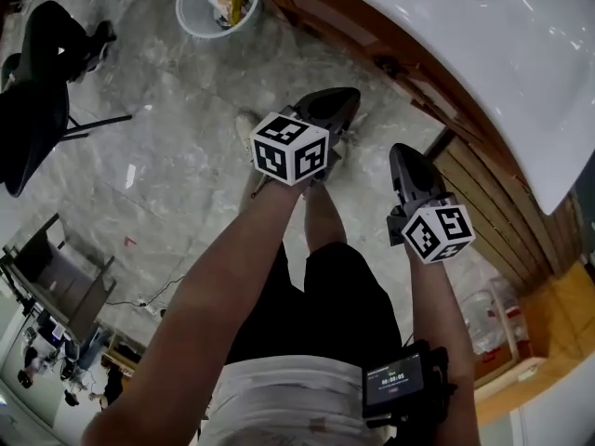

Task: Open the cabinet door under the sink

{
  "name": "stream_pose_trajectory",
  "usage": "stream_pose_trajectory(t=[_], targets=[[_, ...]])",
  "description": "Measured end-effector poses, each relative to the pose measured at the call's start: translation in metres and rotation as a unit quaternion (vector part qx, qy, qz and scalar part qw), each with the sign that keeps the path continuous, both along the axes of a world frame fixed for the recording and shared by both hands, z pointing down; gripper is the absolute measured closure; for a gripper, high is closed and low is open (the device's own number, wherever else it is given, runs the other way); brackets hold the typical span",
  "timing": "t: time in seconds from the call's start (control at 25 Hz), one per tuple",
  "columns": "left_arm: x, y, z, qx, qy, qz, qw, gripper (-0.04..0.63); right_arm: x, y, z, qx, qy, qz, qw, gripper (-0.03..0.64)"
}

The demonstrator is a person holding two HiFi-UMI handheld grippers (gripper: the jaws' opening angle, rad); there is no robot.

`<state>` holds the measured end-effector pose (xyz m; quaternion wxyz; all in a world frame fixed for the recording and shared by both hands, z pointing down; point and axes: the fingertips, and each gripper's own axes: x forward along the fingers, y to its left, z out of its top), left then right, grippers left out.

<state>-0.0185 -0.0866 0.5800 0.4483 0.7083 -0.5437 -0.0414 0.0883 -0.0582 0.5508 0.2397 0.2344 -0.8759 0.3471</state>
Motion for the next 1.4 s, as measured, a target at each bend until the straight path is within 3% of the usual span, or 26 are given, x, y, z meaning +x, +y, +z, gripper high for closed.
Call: stream_pose_trajectory(t=[0.08,0.24,0.4,0.6,0.96,1.4], targets=[[0.004,-0.008,0.005,0.002,-0.003,0.006,1.0,0.584,0.0,-0.002,0.0,0.001,-0.002,0.0,1.0,0.603],[0.017,-0.026,0.013,0.007,-0.043,0.037,0.9984,0.572,0.007,-0.003,0.003,-0.001,-0.002,0.001,1.0,0.603],[0.014,-0.04,0.021,-0.003,-0.078,0.04,0.9961,0.569,0.016,0.003,0.006,-0.006,0.003,0.006,1.0,0.603],[0.011,-0.05,0.03,-0.018,-0.099,0.038,0.9942,0.479,0.03,0.007,0.012,-0.011,0.009,0.02,1.0,0.603],[0.016,-0.065,0.043,-0.033,-0.015,-0.009,0.9993,0.458,0.045,0.012,0.018,-0.017,0.013,0.036,0.999,0.603],[0.015,-0.073,0.053,-0.02,0.026,-0.026,0.9991,0.47,0.062,0.016,0.026,-0.021,0.027,0.044,0.998,0.603]])
